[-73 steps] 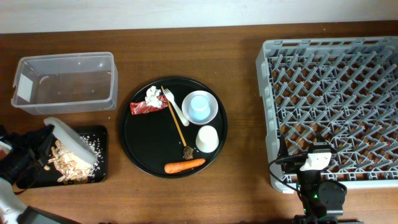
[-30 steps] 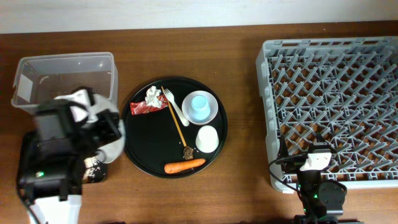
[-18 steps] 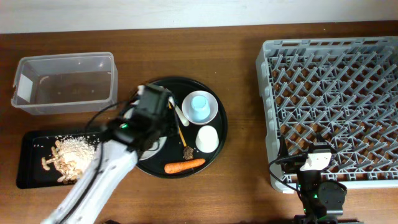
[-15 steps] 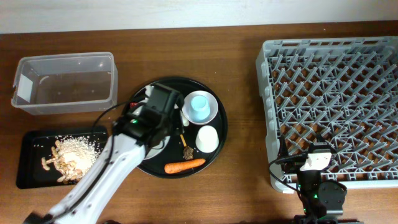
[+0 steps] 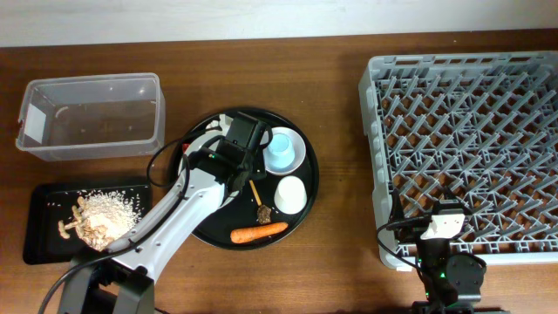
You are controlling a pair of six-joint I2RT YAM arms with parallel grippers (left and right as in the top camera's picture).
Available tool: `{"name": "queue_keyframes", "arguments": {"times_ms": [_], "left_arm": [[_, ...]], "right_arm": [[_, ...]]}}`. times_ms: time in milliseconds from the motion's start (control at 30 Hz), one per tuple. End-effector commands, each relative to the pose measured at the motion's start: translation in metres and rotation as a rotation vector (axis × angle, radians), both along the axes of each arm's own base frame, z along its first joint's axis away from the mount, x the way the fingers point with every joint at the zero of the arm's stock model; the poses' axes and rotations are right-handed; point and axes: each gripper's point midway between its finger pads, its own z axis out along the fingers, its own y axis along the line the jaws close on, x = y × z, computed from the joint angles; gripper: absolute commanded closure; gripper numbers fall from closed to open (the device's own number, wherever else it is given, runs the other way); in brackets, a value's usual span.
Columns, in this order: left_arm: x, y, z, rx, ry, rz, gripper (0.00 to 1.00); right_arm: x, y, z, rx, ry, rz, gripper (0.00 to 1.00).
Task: Sort waste into correct bins and load items into the dishwasher rack
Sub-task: 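Return the emptied white plate onto the round black tray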
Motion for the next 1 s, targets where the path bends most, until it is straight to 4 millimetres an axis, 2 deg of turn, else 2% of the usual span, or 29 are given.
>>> {"name": "queue_keyframes", "arguments": {"times_ms": [0,267,400,467,533,633,667,700,767,800,833,967], "left_arm": [[0.006,0.0,0.003,0.022,-0.019,-0.009,0.87],[0.0,0.002,0.001,0.041,0.008,-0.027,0.86],[-0.013,-0.002,0.003,0.033,0.061,-0.054,0.82],[-0.026,-0.016,0.005,-0.005,0.108,-0.136,0.77],[-0.041,-0.033,0.003,-0.04,0.155,-0.235,0.67],[-0.062,-0.044,-0.002,-0.038,0.216,-0.279,0.65],[-0.066,-0.047,-0.002,-0.039,0.221,-0.279,0.6],[-0.068,-0.05,-0.003,-0.042,0.225,-0.271,0.6],[-0.071,-0.057,-0.007,-0.05,0.233,-0.259,0.57],[-0.07,-0.059,-0.01,-0.043,0.235,-0.263,0.5],[-0.07,-0.058,-0.015,-0.026,0.24,-0.258,0.48],[-0.072,-0.055,-0.035,0.016,0.292,-0.264,0.51]], "right_arm": [[0.0,-0.003,-0.002,0.001,0.003,-0.012,0.01],[0.0,-0.003,-0.002,0.001,0.003,-0.012,0.01],[0.0,-0.003,-0.002,0.001,0.003,-0.012,0.01],[0.0,-0.003,-0.002,0.001,0.003,-0.012,0.01],[0.0,-0.003,-0.002,0.001,0.003,-0.012,0.01],[0.0,-0.003,-0.002,0.001,0.003,-0.012,0.01],[0.0,-0.003,-0.002,0.001,0.003,-0.012,0.01],[0.0,-0.003,-0.002,0.001,0.003,-0.012,0.01],[0.0,-0.003,-0.002,0.001,0.003,-0.012,0.01],[0.0,-0.003,-0.002,0.001,0.003,-0.012,0.01],[0.0,-0.003,-0.002,0.001,0.003,-0.012,0.01],[0.0,-0.003,-0.002,0.001,0.003,-0.012,0.01]]}}
